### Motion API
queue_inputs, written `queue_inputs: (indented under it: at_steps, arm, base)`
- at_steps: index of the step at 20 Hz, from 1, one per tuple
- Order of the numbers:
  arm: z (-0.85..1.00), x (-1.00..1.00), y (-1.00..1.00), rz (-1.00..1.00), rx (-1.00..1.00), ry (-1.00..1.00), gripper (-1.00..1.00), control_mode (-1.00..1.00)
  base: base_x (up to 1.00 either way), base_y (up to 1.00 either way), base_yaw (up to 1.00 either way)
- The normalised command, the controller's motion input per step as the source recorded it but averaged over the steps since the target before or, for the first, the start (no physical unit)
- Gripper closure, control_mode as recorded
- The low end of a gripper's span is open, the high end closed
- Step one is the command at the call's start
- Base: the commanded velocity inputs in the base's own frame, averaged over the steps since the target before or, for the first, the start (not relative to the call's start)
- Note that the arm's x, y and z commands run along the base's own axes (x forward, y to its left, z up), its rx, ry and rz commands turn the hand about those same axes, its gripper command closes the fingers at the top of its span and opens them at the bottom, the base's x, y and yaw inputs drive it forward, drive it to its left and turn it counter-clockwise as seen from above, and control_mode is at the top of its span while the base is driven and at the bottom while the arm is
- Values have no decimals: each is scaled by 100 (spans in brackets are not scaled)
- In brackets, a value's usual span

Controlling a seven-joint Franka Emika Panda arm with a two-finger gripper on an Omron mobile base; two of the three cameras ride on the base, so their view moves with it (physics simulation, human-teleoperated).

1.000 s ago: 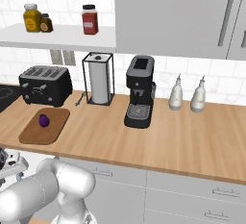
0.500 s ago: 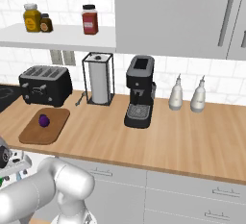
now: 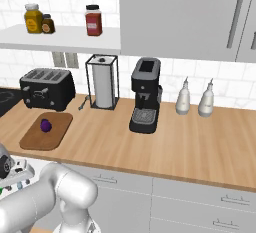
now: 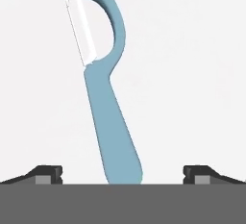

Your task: Place the appropriate cutting tool for cutting the eggplant skin on the cutting board.

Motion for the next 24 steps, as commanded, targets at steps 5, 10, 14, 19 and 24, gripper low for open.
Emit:
queue_inputs:
  at_steps: [5,10,14,19,24]
  arm:
    - [-8,10,0,0,0,0,-100,-100]
    - [-16,13,0,0,0,0,-100,-100]
    - [-12,0,0,0,0,0,-100,-100]
    - [-11,-3,0,0,0,1,100,-100]
    - [-17,-28,0,0,0,1,100,-100]
  base:
    - [0,0,0]
    - [0,0,0]
    - [0,0,0]
    - [0,0,0]
    - [0,0,0]
